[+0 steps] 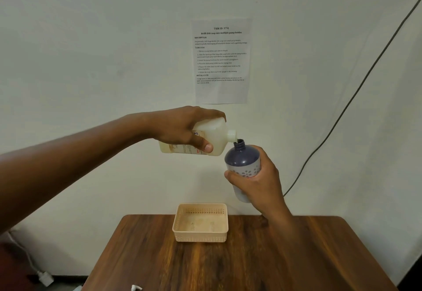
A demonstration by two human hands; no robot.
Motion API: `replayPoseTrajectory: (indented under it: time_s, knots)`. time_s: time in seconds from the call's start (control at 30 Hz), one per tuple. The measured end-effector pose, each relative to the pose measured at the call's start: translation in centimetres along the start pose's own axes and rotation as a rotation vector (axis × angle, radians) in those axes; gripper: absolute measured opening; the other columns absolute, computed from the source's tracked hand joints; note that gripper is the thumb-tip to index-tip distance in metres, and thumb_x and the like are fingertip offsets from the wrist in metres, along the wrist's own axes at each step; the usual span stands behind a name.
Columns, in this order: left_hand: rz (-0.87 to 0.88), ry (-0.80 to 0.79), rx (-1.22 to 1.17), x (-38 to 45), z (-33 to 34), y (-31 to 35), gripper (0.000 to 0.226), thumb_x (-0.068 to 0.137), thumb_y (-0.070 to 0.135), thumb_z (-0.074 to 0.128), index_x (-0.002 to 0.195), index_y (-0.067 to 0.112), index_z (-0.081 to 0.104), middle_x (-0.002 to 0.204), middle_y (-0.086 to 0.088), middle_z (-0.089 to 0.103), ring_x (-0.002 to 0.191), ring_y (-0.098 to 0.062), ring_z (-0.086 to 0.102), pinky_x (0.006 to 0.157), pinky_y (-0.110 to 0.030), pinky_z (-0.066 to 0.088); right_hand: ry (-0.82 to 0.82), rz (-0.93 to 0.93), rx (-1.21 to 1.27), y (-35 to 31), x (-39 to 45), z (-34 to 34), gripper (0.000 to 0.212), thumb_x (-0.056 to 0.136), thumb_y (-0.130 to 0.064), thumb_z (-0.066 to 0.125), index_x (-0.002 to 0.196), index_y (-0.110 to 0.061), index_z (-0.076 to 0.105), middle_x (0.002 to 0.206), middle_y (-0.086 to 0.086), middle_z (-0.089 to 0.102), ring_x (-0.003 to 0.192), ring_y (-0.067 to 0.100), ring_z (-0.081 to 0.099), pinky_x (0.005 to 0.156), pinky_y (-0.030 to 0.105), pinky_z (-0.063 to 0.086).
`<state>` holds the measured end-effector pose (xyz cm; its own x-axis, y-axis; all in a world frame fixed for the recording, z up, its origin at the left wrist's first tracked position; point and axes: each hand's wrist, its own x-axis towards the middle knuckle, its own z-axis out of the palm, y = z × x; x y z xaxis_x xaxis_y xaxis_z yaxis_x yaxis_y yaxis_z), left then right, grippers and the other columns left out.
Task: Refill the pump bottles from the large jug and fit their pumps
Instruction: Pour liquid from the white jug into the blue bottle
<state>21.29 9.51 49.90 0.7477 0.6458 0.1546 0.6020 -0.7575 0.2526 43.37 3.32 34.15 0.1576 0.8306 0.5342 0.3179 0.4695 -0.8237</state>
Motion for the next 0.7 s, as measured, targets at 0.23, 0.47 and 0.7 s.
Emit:
replayPoseTrajectory:
  time_s: [0.23,0.47,0.7]
  knots:
    - [0.026,0.002,-0.017,0.25,-0.01,-0.26,0.074,0.085,0.047,0.079,0.148,0.032,0.044,0.121,0.01,0.06,0.105,-0.005,0.063,0.077,-0.013,0.053,0.0,0.002,0.004,0.26,0.07,-0.03,0.066,0.063,-0.052,0.083,0.119,-0.048,0.047,0.111,-0.029,0.057,0.102,-0.008,0.056,0.066,0.005,0.049]
    - [0.039,0.004,-0.006,0.48,0.19,-0.5,0.076,0.084,0.05,0.078,0.148,0.032,0.042,0.121,0.01,0.059,0.105,-0.004,0.061,0.074,-0.012,0.054,-0.003,0.01,0.002,0.46,-0.04,0.05,0.063,0.067,-0.049,0.083,0.118,-0.048,0.046,0.11,-0.031,0.055,0.102,-0.012,0.054,0.066,0.001,0.047]
    - [0.047,0.012,-0.026,0.52,0.11,-0.55,0.074,0.084,0.048,0.079,0.148,0.031,0.044,0.113,0.019,0.057,0.107,0.004,0.058,0.078,-0.005,0.051,-0.004,0.012,0.004,0.42,0.02,0.03,0.066,0.064,-0.052,0.081,0.121,-0.044,0.047,0.111,-0.03,0.055,0.103,-0.01,0.054,0.066,0.003,0.048]
